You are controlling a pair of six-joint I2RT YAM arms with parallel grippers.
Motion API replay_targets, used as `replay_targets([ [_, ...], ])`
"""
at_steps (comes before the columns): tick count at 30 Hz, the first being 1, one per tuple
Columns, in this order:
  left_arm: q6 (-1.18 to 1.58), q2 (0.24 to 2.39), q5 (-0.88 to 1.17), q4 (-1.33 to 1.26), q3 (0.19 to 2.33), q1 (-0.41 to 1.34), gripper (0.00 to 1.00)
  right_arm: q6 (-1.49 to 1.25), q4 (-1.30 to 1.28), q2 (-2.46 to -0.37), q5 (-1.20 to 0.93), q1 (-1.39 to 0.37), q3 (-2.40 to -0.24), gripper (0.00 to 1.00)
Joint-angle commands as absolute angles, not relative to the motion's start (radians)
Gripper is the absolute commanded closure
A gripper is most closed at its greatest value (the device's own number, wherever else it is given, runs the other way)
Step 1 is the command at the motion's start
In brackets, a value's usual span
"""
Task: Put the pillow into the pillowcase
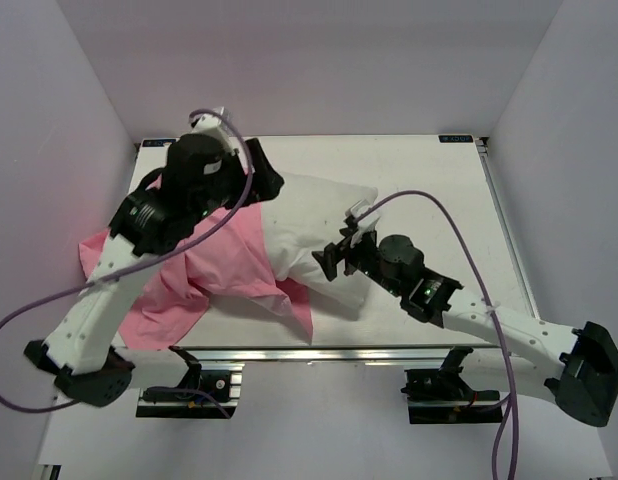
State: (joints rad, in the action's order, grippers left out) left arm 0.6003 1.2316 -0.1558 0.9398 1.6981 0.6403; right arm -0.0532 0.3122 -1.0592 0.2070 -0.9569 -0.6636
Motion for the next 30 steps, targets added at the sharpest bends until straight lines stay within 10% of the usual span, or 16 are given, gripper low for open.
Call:
replay_targets([
  [1, 0.543, 1.412, -0.422, 1.107, 1.775, 0.602, 0.02, -0.129, 0.056, -1.048, 0.253, -0.911, -0.802, 0.11],
  [15, 0.350, 1.934, -0.505, 1.201, 2.117, 0.431, 0.07, -0.058, 0.018, -1.390, -0.017, -0.562, -1.159, 0.11],
  [25, 0.333, 1.979, -0.511, 1.180, 2.079, 0.385, 0.49, 0.021, -0.095, -1.784, -0.368, -0.499, -1.548, 0.11],
  [30, 0.301, 2.003, -0.460, 1.151, 2.097, 0.380, 0.86, 0.073, -0.141, -1.986, -0.651, -0.450, -1.733, 0.11],
])
